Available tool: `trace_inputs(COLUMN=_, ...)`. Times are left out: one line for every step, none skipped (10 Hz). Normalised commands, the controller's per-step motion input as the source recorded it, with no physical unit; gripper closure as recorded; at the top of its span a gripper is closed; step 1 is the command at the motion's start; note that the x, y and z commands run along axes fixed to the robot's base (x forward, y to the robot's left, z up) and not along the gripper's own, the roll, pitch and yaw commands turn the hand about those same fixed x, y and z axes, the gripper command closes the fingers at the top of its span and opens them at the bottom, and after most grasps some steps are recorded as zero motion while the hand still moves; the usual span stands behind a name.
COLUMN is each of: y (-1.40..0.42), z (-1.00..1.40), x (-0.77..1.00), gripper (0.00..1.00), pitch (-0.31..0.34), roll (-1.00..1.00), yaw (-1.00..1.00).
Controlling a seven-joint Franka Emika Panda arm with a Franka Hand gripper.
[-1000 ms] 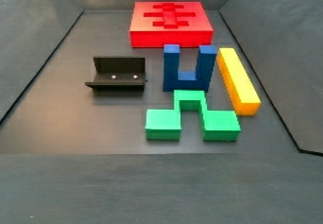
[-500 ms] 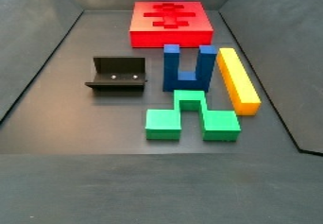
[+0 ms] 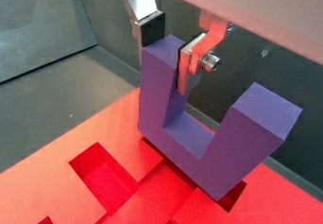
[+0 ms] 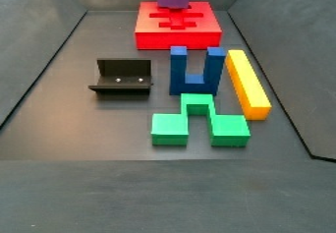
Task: Pick up the purple object. Move up. Place the purple object on the fixture. Regrasp the purple object. Move to above the board. Insert the purple object.
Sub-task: Insert the purple object.
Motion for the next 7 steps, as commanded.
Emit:
trace_inputs(y=-0.03, z=-0.09, x=-0.01, gripper=1.00, pitch=0.000, roll=0.09, yaw=0.01)
trace_inputs(y=-0.04, z=-0.10, x=-0.03, gripper=1.00, pitch=0.000, roll=0.08, yaw=0.01)
trace_inputs(y=-0.06, z=-0.12, x=-0.04, gripper=1.00, pitch=-0.006, roll=0.04, yaw=0.01)
trace_inputs(y=-0.03, z=-0.13, x=-0.06, gripper=1.00, pitch=-0.011, roll=0.00, yaw=0.04)
trace_inputs(y=-0.02, z=-0.07, x=-0.09, gripper=1.00, pitch=0.000, roll=0.00, yaw=0.11)
trace_inputs(y=-0.10, z=-0.03, x=-0.01, gripper=1.00, pitch=-0.004, roll=0.00, yaw=0.10)
trace_inputs(y=-0.10, z=-0.05, x=0.00, gripper=1.00, pitch=0.000, roll=0.03, yaw=0.07)
